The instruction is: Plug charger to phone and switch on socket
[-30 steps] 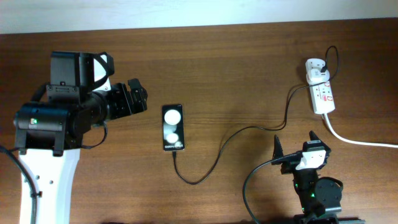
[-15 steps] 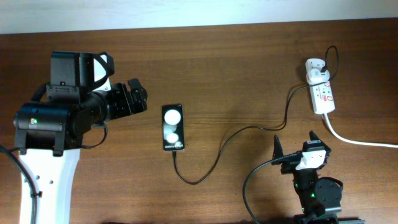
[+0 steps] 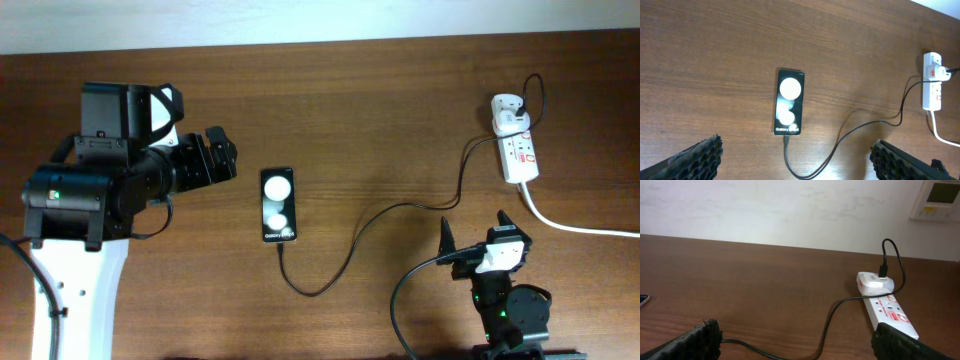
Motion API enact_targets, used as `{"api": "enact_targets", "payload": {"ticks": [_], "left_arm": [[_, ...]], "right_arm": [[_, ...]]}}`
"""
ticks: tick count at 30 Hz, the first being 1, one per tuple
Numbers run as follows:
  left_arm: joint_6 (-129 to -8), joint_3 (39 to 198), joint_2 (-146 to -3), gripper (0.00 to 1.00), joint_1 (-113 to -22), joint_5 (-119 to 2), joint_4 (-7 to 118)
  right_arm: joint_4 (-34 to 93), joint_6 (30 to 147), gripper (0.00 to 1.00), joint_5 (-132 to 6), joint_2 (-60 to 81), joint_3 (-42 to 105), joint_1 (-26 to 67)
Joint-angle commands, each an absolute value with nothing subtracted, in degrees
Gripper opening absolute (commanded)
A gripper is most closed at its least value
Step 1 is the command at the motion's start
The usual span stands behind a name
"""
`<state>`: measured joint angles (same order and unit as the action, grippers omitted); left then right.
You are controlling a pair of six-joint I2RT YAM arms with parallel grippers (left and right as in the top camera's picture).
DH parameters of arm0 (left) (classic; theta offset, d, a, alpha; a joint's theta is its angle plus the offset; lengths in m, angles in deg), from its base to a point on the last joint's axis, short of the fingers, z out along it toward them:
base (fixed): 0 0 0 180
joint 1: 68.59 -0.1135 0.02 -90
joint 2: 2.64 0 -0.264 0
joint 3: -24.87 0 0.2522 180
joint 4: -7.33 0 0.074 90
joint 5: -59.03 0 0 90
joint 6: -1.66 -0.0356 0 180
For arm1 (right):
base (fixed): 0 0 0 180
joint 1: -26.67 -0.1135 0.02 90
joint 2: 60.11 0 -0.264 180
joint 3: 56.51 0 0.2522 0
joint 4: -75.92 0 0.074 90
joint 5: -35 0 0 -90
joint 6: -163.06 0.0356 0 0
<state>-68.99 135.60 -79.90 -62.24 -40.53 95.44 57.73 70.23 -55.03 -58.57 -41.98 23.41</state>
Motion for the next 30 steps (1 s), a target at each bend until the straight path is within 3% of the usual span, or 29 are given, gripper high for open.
{"api": "enact_targets", "payload": {"ticks": [1,9,23,26,30], "left_arm": [[-68.42,136.02,-78.08,0.99,-62.35,-40.12,95.42],[-68.64,129.88,-69.67,0.99,-62.35,-32.79,94.65],[-68.7,75.21,-38.3,0.99,-62.35,-32.47,37.17],[-75.35,63.87,-31.0,0.99,-62.35,-33.32,24.91],[-88.2,54.8,-24.47,0.99,-62.35,-33.3,18.09]], "right_arm": [[57.62,70.49,0.99,-55.38,-59.27,-42.43,22.88],[57.62,70.49,0.99,-55.38,-59.27,-42.43,22.88],[57.62,70.49,0.99,-55.38,-59.27,-42.43,22.88],[57.62,70.49,0.99,-55.38,-59.27,-42.43,22.88],[57.62,70.49,0.99,-55.38,-59.27,-42.43,22.88]]}}
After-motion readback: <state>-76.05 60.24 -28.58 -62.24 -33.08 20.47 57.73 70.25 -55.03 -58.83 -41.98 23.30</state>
